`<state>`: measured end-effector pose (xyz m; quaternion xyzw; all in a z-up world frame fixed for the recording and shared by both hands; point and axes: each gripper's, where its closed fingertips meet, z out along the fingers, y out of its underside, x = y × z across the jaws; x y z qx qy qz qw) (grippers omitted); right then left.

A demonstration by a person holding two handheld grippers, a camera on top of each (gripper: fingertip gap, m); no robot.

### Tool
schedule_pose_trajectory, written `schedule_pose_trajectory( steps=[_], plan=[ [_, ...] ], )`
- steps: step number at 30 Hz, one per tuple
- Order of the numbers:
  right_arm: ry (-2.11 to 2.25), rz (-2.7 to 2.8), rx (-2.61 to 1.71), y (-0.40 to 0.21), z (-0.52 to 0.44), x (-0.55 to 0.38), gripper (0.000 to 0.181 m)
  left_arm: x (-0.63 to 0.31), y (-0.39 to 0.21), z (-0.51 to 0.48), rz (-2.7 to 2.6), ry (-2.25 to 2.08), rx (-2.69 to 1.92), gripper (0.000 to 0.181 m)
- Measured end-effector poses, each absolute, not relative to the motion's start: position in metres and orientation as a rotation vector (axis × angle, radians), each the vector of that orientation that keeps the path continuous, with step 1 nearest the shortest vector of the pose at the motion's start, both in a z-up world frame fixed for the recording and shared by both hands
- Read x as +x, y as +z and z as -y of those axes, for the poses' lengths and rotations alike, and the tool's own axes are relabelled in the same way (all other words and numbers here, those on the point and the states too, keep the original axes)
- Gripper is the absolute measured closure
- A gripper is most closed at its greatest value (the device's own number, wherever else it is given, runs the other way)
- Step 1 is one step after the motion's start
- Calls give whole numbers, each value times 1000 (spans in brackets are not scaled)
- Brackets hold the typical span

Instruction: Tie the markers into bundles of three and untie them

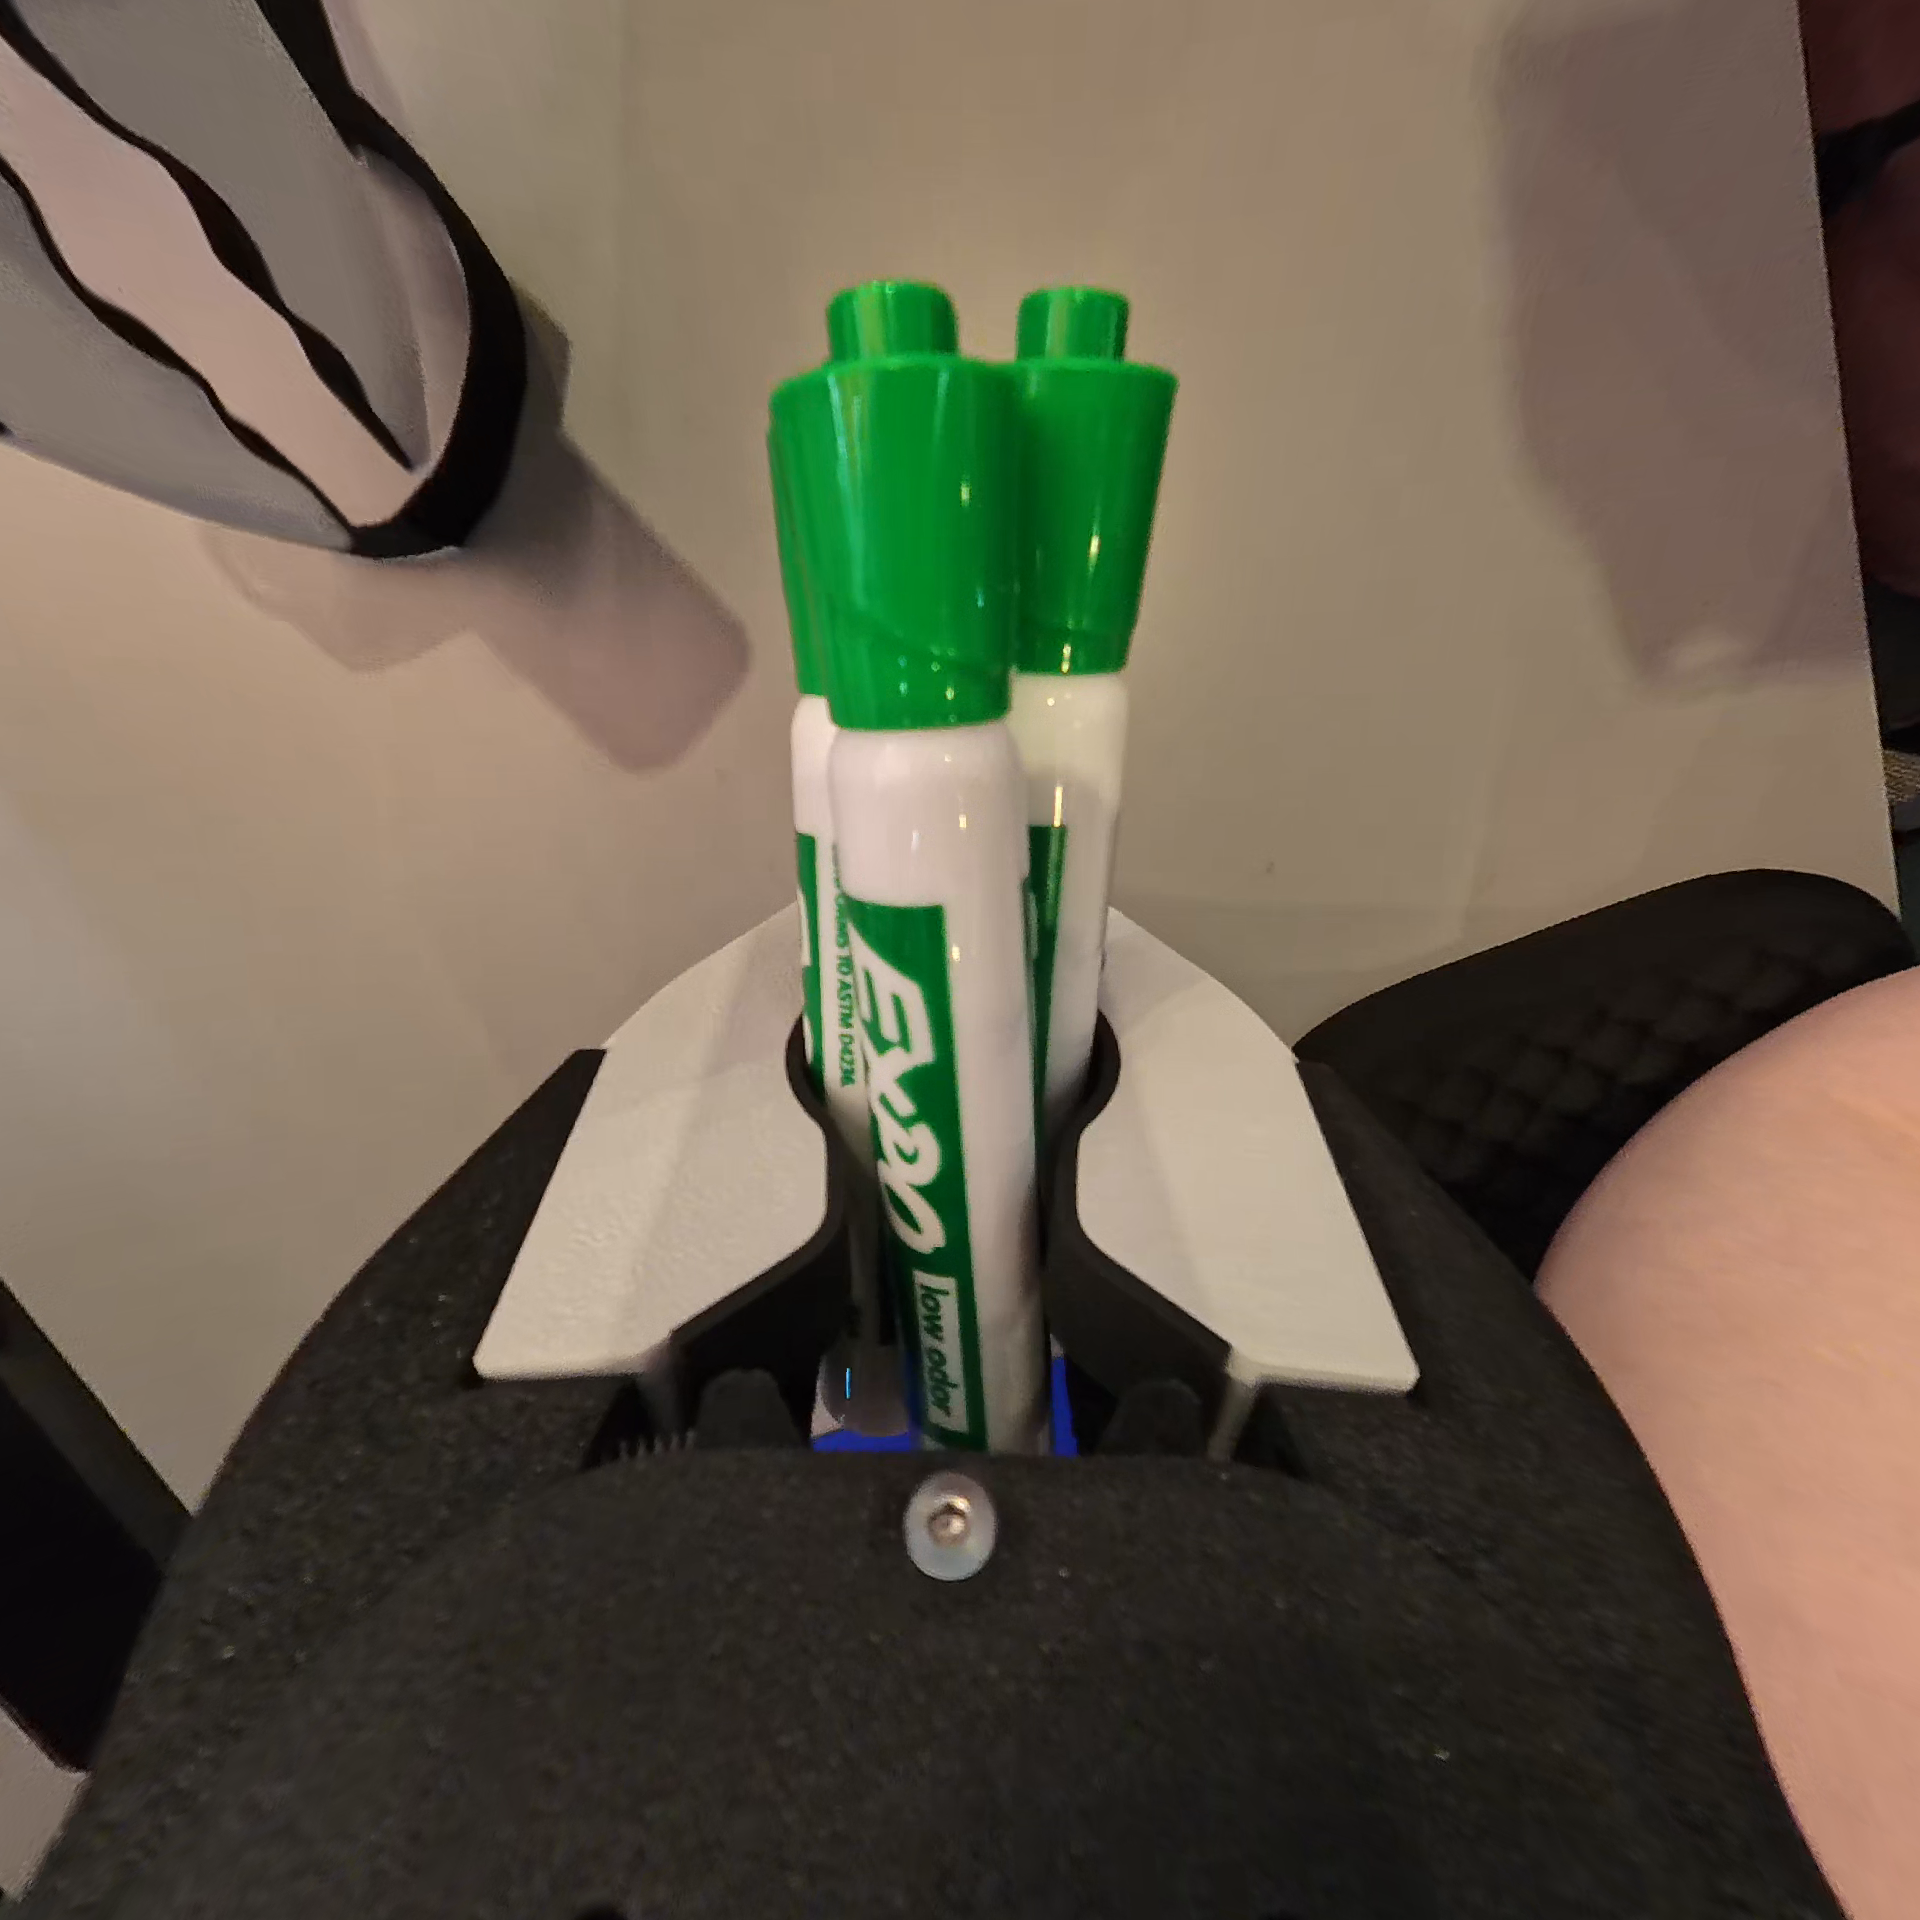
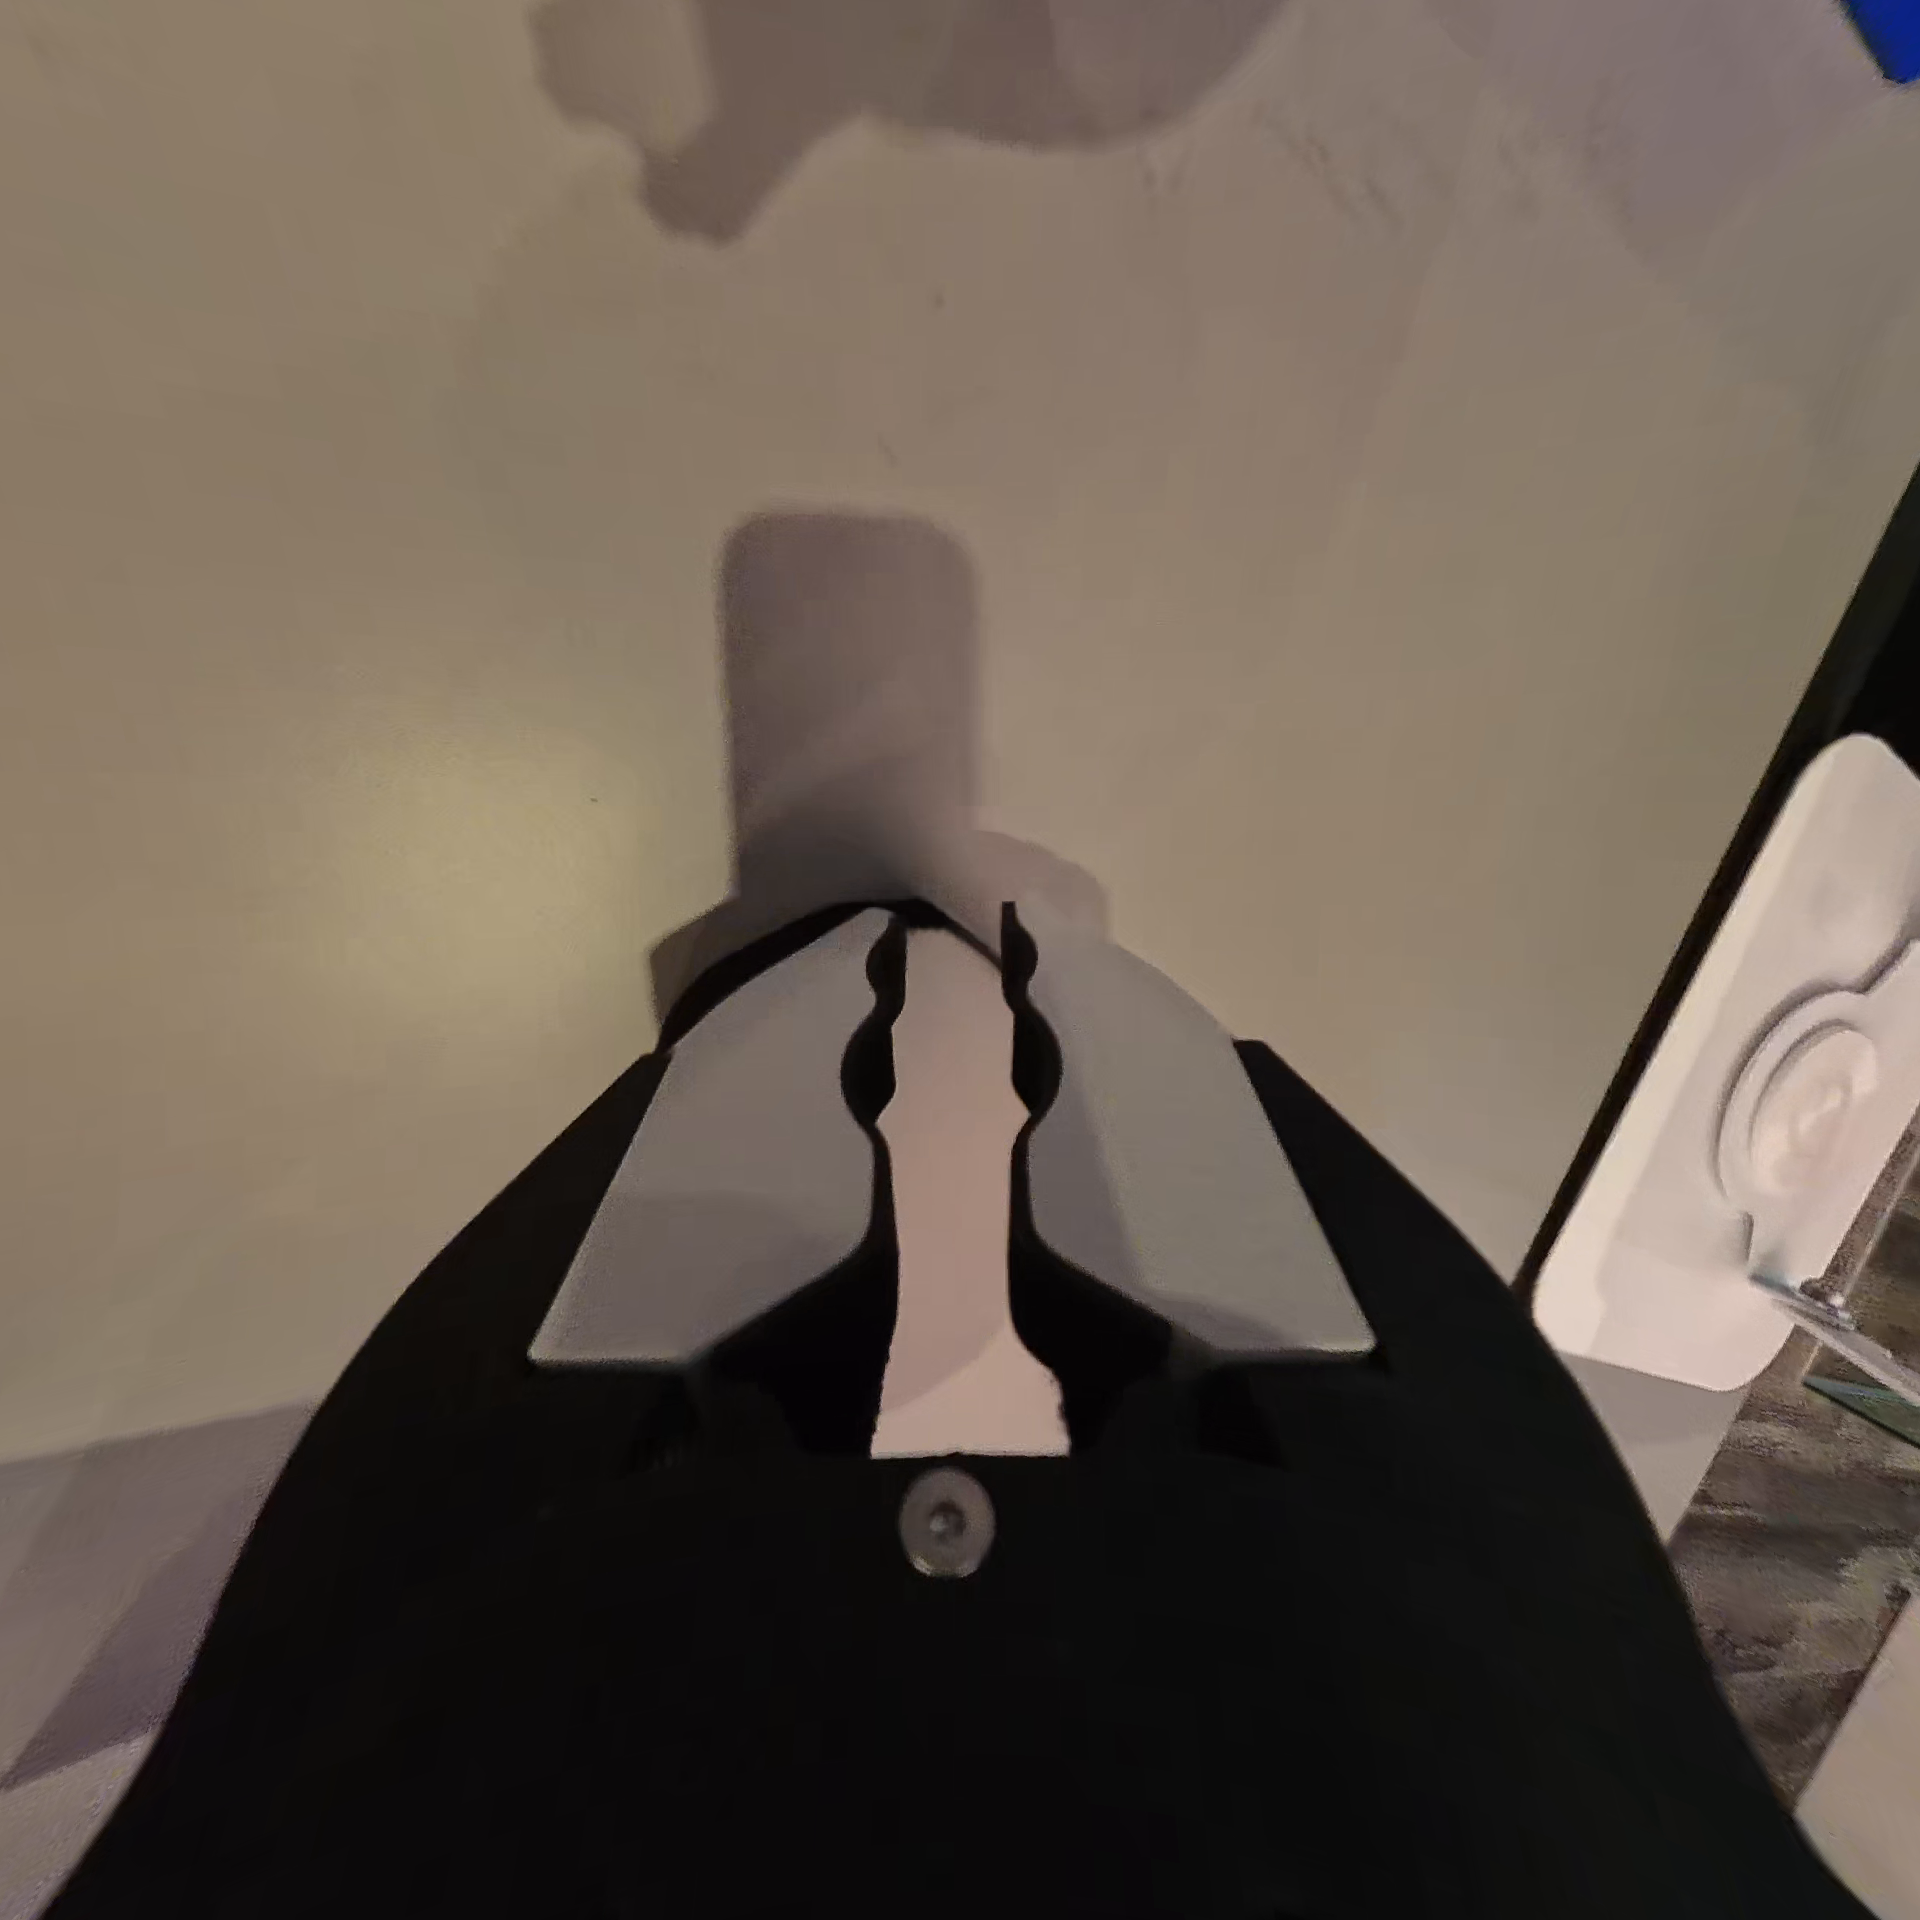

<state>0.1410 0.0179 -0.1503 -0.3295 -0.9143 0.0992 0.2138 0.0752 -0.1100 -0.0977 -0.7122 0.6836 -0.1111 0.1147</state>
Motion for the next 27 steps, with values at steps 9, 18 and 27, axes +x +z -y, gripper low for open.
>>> schedule_pose_trajectory(
  steps=[9,18,27],
  plan=[
    [296,2517,-1022,-152,-34,147,163,79,-97,115,-2016,-342,-2079,139],
    [406,2640,-1164,-153,-9,175,162,81,-98,117,-2033,-349,-2075,139],
    [485,2664,-1238,-177,-10,168,155,81,-103,117,-2046,-347,-2097,139]
  ],
)
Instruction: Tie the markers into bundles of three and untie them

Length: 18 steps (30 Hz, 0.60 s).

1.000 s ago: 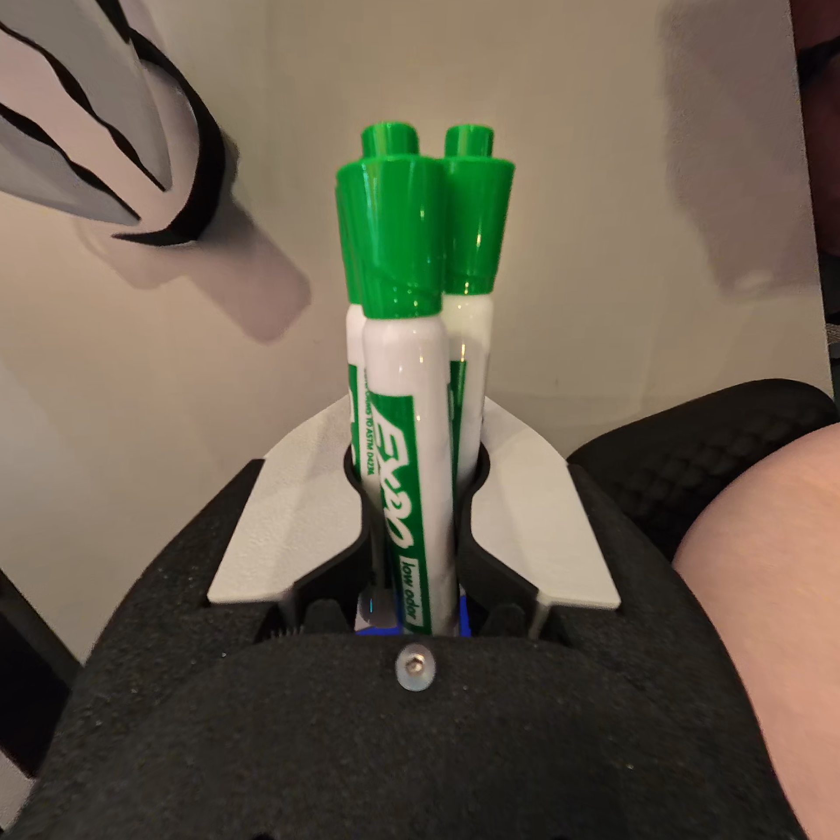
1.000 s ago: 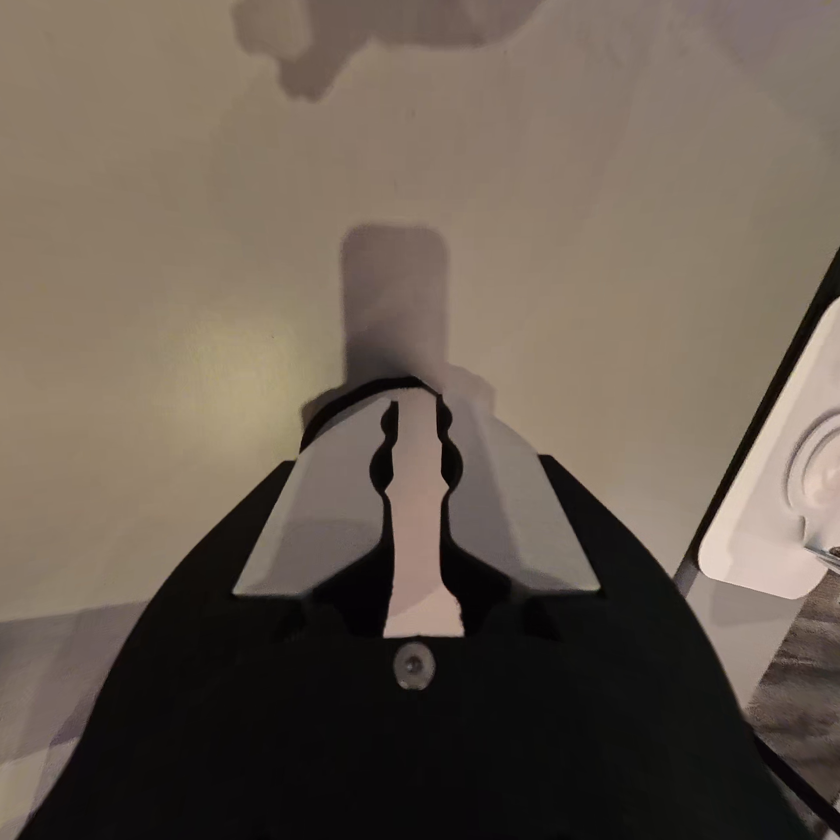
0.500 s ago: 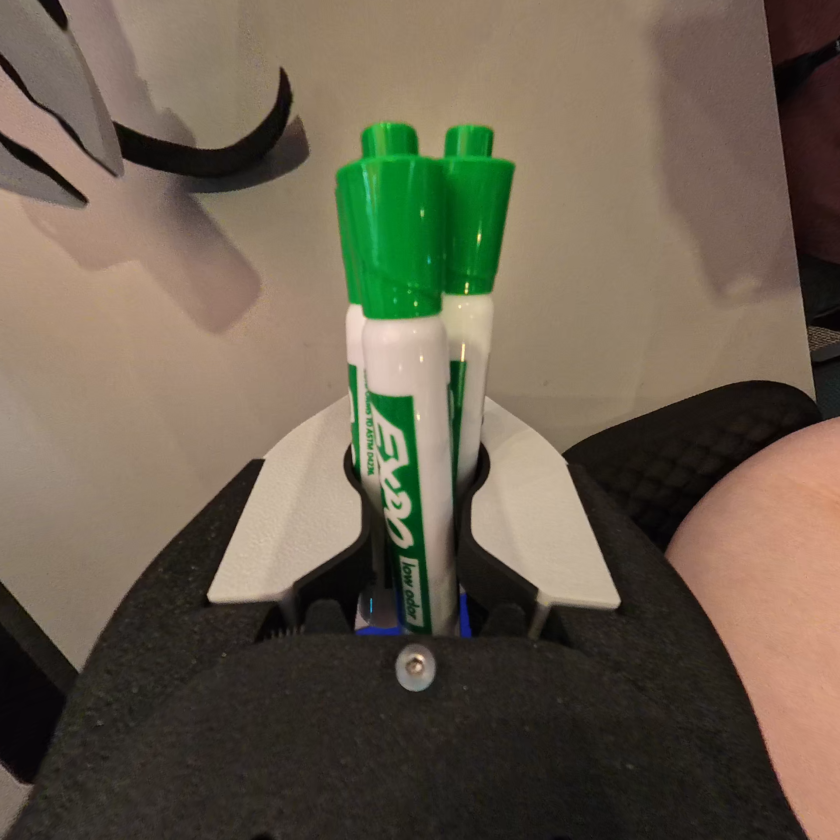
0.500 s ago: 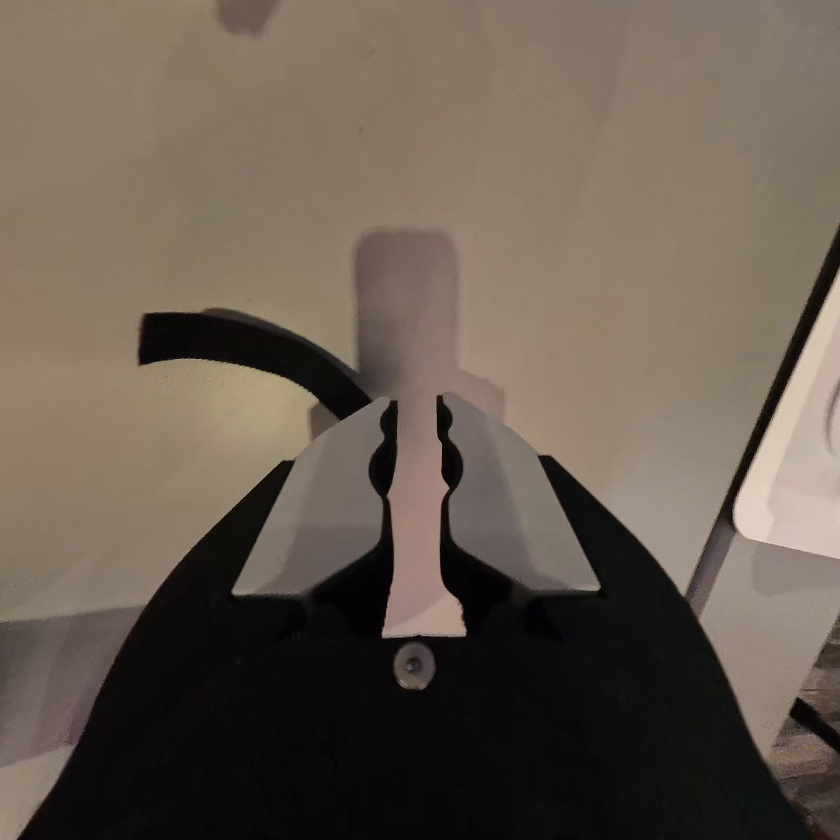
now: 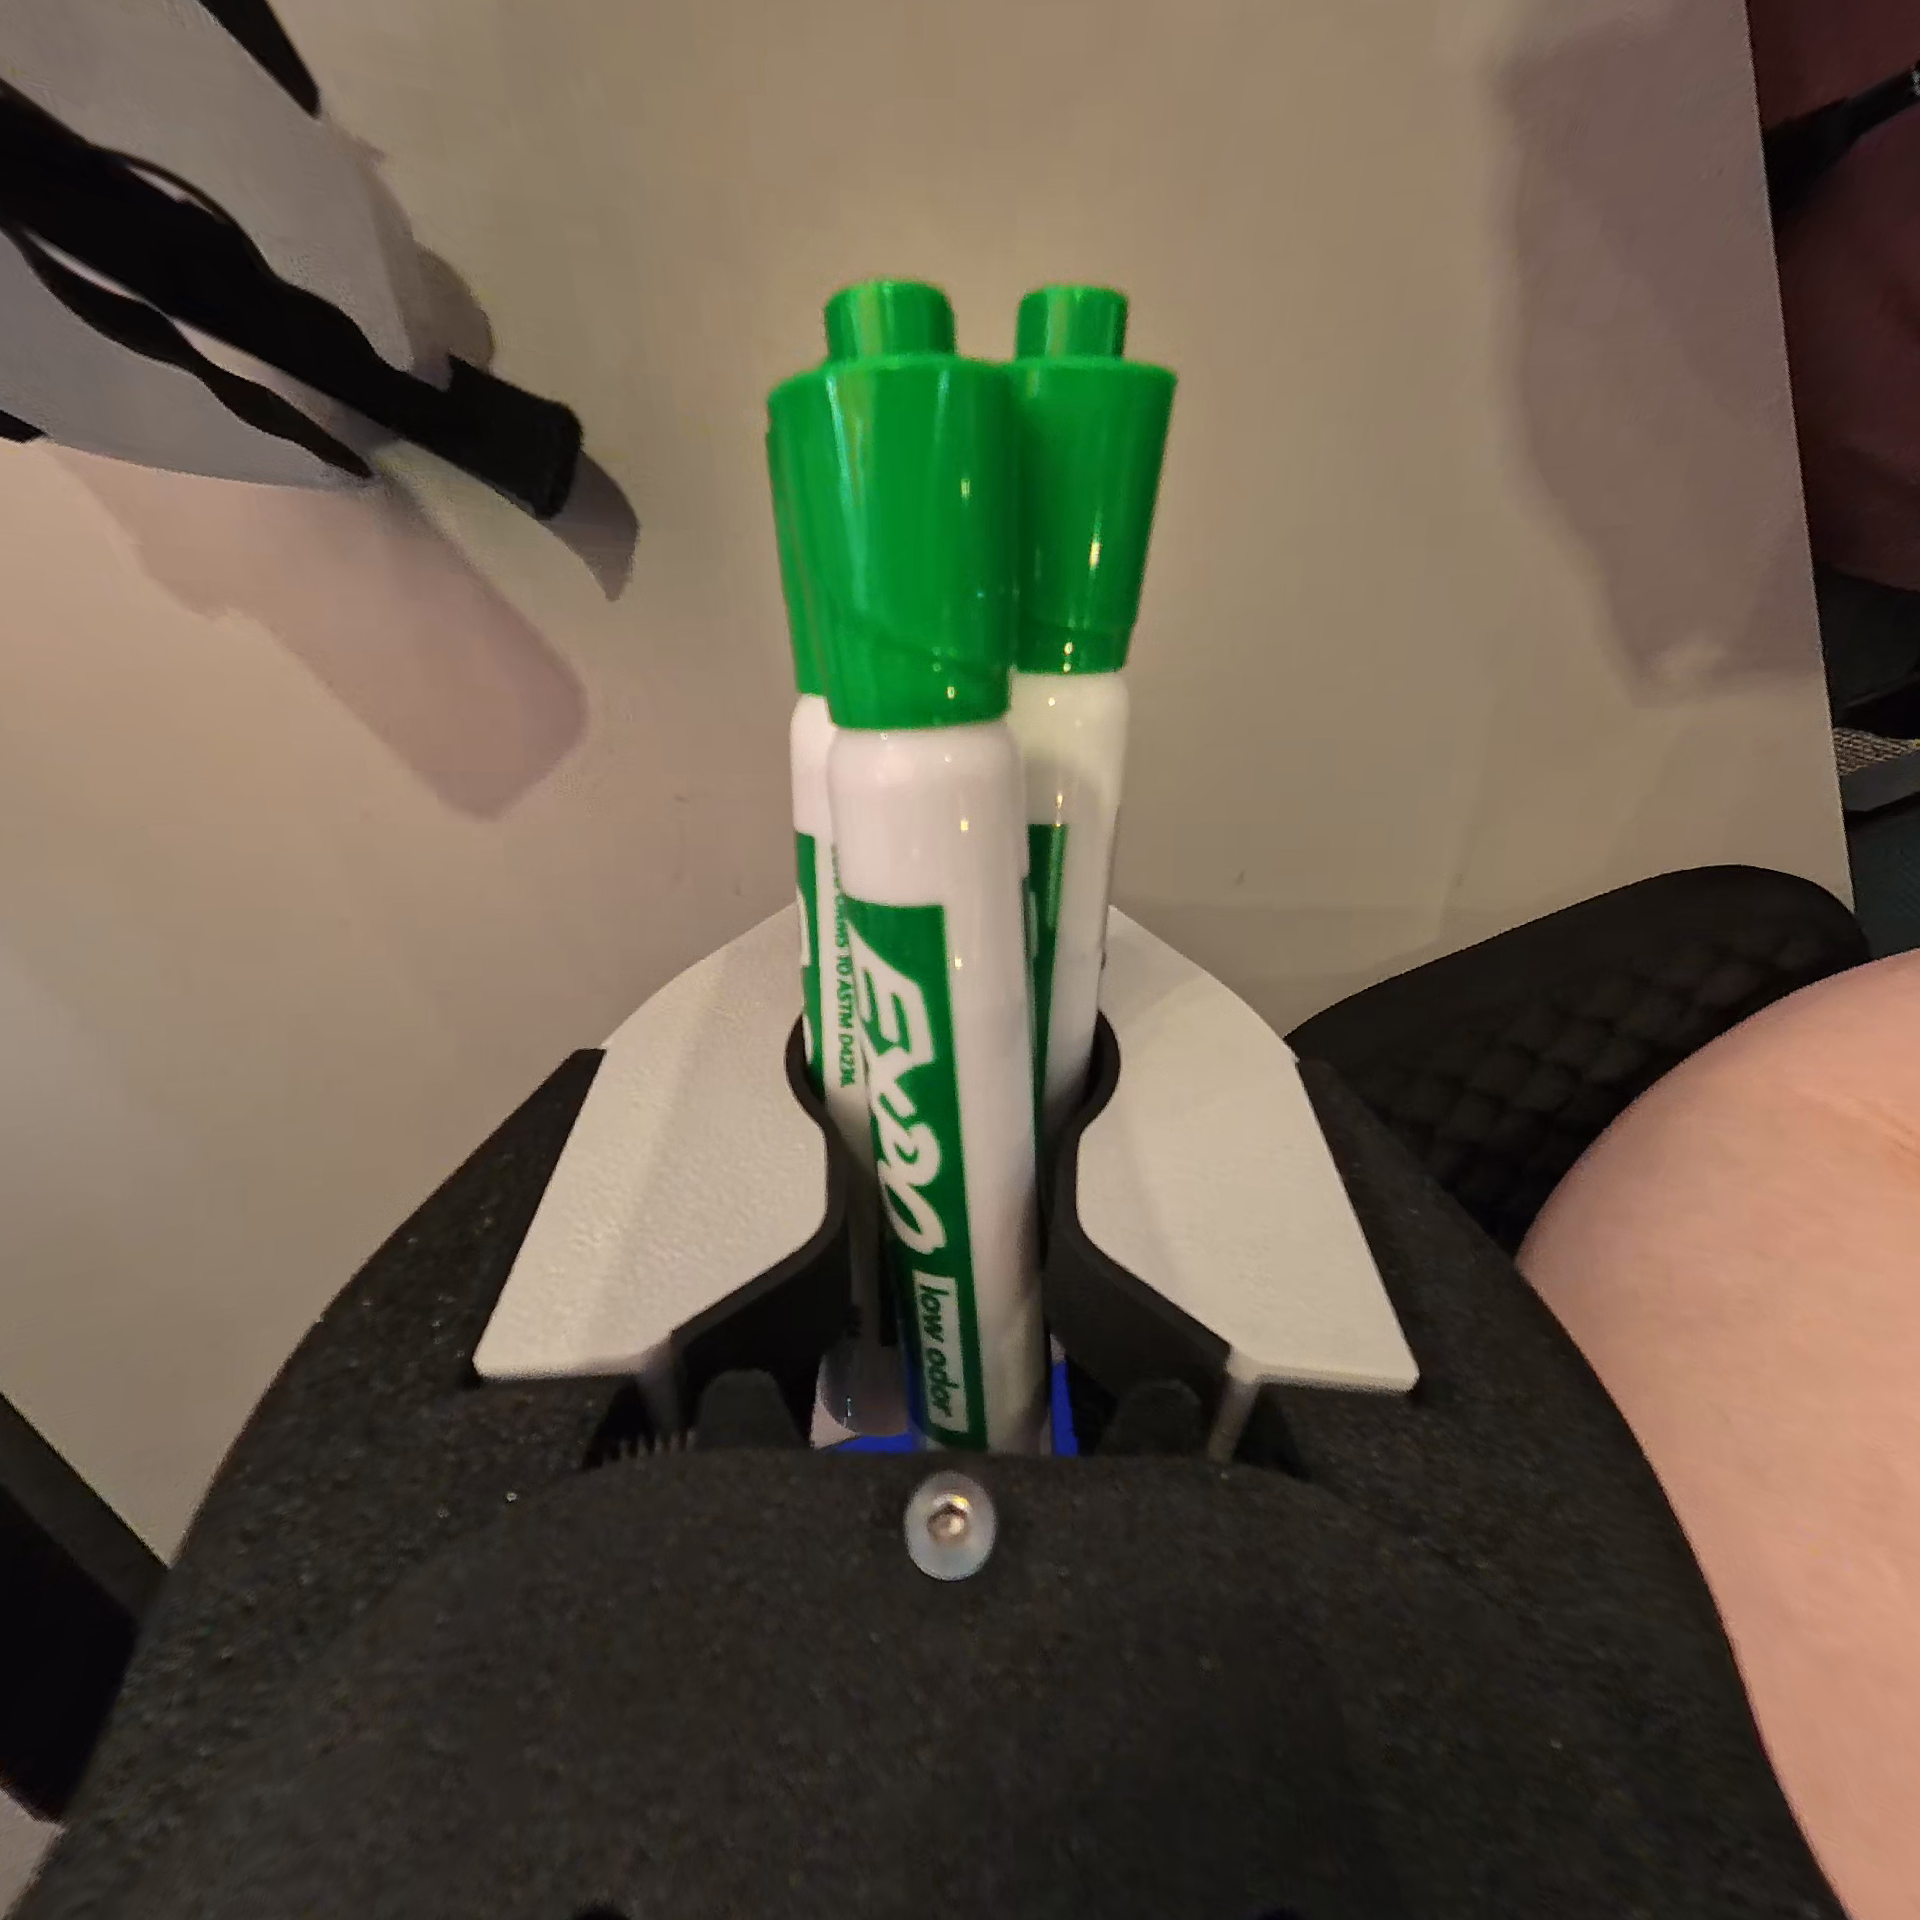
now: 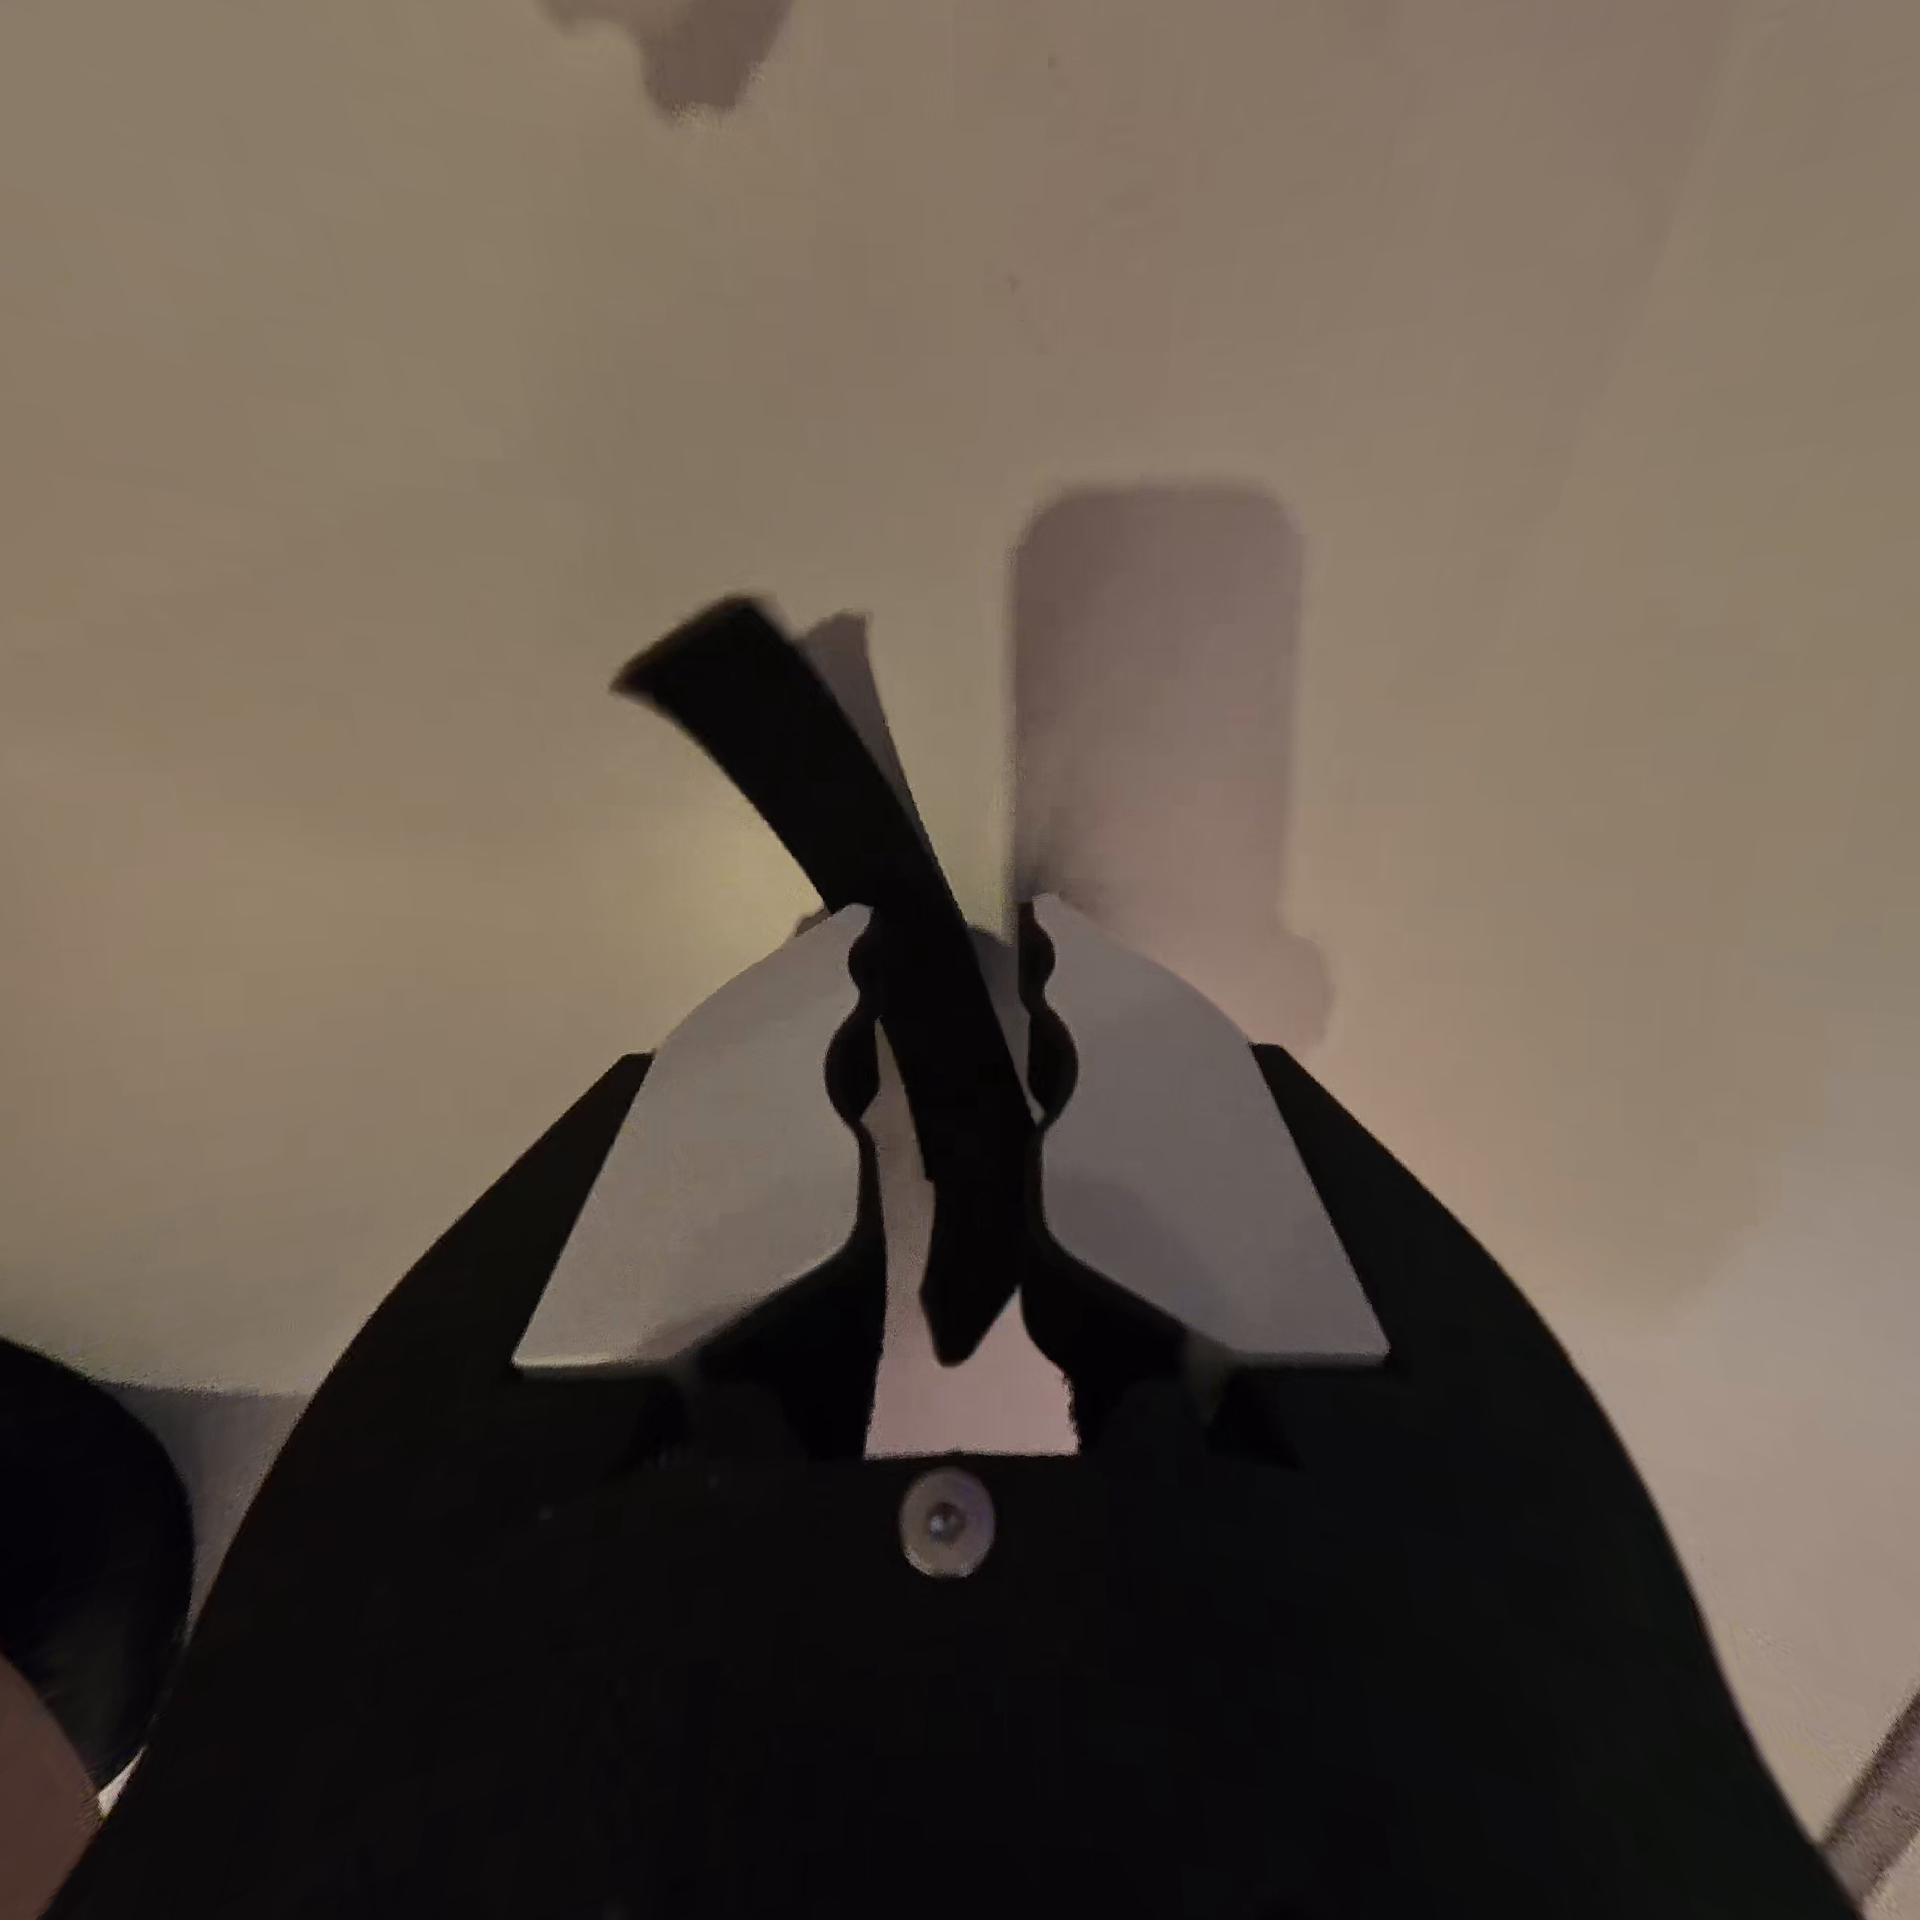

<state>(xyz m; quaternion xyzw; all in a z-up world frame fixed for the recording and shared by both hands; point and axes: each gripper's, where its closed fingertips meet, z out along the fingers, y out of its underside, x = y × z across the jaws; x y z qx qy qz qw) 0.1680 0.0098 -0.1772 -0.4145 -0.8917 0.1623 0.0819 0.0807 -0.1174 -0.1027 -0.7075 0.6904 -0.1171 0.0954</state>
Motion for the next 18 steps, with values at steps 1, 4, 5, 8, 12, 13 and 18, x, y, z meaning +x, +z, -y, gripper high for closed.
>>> schedule_pose_trajectory(
  steps=[1,4,5,8,12,13,18],
  plan=[
    [518,2648,-1257,-178,-11,168,155,81,-103,117,-2047,-347,-2098,139],
    [596,2611,-1302,-178,-10,170,156,82,-104,117,-2047,-356,-2101,139],
    [620,2608,-1313,-178,-8,171,158,81,-104,117,-2049,-354,-2104,139],
    [649,2587,-1347,-179,-3,174,161,80,-107,116,-2047,-355,-2116,139],
    [645,2620,-1321,-178,2,180,167,79,-109,116,-2047,-352,-2128,139],
    [650,2620,-1302,-178,3,179,173,80,-109,116,-2050,-352,-2128,139],
    [685,2601,-1260,-172,4,178,177,79,-110,116,-2053,-344,-2130,139]
  ],
)
